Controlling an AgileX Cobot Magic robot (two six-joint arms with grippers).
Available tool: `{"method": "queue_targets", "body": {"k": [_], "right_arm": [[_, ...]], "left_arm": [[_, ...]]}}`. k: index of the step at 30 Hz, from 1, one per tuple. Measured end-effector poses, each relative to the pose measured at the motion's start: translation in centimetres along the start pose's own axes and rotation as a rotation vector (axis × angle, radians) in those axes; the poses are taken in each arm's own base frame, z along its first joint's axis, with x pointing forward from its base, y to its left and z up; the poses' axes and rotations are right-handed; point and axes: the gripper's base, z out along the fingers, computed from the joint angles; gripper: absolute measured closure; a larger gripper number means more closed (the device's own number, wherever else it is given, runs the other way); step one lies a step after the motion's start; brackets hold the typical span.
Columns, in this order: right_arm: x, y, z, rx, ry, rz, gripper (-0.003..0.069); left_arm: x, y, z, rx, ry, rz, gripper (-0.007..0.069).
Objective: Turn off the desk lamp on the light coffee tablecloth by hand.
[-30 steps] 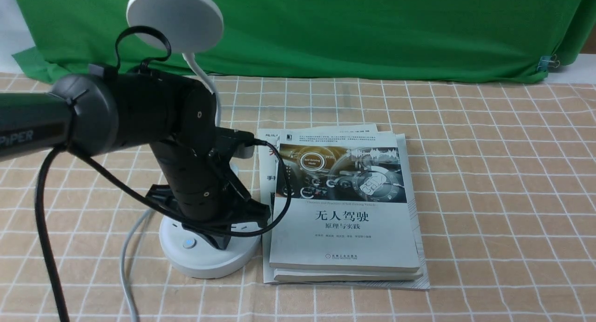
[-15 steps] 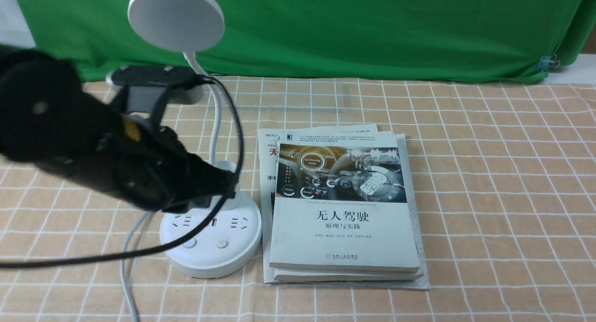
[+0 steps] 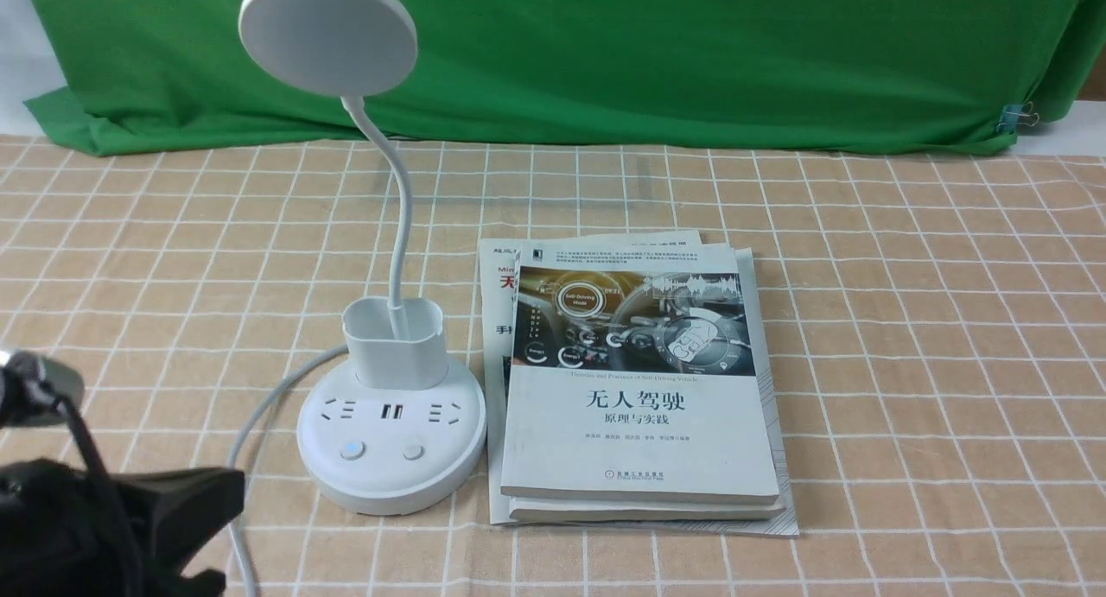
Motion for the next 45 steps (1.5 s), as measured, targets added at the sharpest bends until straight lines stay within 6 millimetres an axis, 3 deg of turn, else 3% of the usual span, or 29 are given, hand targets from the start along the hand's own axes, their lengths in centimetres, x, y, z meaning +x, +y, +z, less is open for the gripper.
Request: {"method": "queue_targets", "body": {"k": [10, 18, 23, 28, 34, 45], "right_arm": [[0.0, 0.0, 0.0, 0.0, 0.0, 0.0, 0.0416], [0.0, 0.0, 0.0, 0.0, 0.0, 0.0, 0.0416], [0.0, 0.0, 0.0, 0.0, 0.0, 0.0, 0.0416], [0.0, 0.0, 0.0, 0.0, 0.0, 0.0, 0.0416], [0.0, 0.0, 0.0, 0.0, 0.0, 0.0, 0.0416], [0.0, 0.0, 0.0, 0.0, 0.0, 0.0, 0.0416]], "left_arm": [[3.4, 0.4, 0.6, -0.009, 0.068, 0.0, 0.0628], [3.8, 0.6, 0.8, -0.019, 0.056, 0.02, 0.0628], [4.3, 1.5, -0.4, -0.102, -0.036, 0.029, 0.0628], [6.4, 2.8, -1.6, -0.251, -0.167, -0.02, 0.0628], [10.0, 3.8, -1.2, -0.387, -0.266, -0.088, 0.0628], [10.1, 3.6, -1.6, -0.383, -0.357, -0.122, 0.0628]]}}
